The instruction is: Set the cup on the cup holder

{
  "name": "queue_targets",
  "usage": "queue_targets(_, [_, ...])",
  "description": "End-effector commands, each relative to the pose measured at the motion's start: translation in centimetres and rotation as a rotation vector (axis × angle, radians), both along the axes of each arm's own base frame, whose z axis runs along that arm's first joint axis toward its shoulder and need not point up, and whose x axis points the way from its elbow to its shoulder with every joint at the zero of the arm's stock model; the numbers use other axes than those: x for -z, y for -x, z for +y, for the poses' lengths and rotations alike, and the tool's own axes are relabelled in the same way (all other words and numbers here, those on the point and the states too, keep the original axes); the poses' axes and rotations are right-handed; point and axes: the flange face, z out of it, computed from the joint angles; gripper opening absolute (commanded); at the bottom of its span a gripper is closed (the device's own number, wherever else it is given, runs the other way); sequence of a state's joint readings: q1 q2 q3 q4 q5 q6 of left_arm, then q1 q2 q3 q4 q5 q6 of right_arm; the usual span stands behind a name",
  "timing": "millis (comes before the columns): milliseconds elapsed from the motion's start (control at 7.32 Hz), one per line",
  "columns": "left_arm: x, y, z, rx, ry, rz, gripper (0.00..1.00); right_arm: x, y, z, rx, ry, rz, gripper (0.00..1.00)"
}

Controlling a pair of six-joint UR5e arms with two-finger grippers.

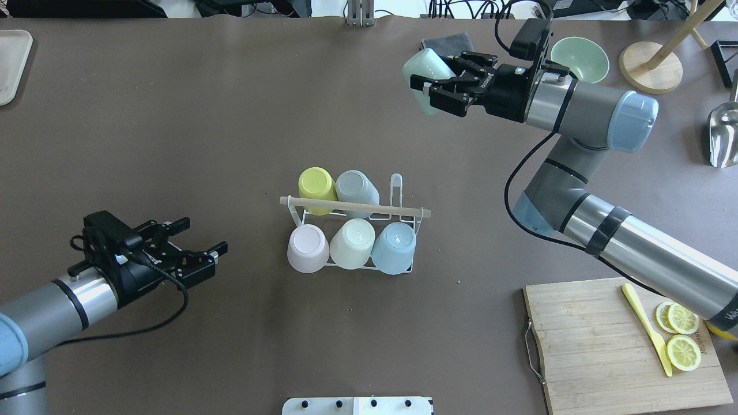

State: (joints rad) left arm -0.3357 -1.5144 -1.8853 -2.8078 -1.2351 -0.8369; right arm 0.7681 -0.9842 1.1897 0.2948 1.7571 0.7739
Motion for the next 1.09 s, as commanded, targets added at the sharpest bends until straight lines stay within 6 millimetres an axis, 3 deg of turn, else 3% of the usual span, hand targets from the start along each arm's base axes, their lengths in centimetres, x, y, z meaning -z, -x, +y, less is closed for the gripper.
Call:
queue_targets(0, [-3.4, 4.7, -6.2, -0.076, 0.210, -0.143, 0.99, 0.6, 2.9, 1.5, 0.044, -0.033, -0.093, 0.00])
queue_targets(137, [-5.1, 7.5, -8.7, -0.126, 0.326, -0.202, 0.99, 1.5, 3.2, 1.5, 0.063, -0.026, -0.110, 0.00])
queue_targets(273, [-8.1, 11.9, -10.8, -0.203, 0.525, -0.252, 0.99, 2.6, 4.5, 1.6, 0.090, -0.026, -0.119, 0.00])
queue_targets(546, [-12.7, 18.4, -14.7, -0.340, 0.866, -0.186, 0.99, 2.5, 6.2, 3.6, 0.223, -0.070, -0.067, 0.00])
queue_targets(683, [-14.5, 22.4, -16.9, -0.308, 1.012, -0.138, 0.99, 2.3, 6.3, 4.3, 0.292, -0.079, -0.051, 0.00])
queue_targets(820, [-16.6, 24.8, -17.6, -0.318, 0.988, -0.161, 0.99, 2.4, 6.3, 4.5, 0.306, -0.083, -0.051, 0.00])
queue_targets(956, [-18.9, 27.3, -16.8, -0.360, 0.875, -0.227, 0.99, 2.2, 6.4, 4.7, 0.330, -0.092, -0.037, 0.00])
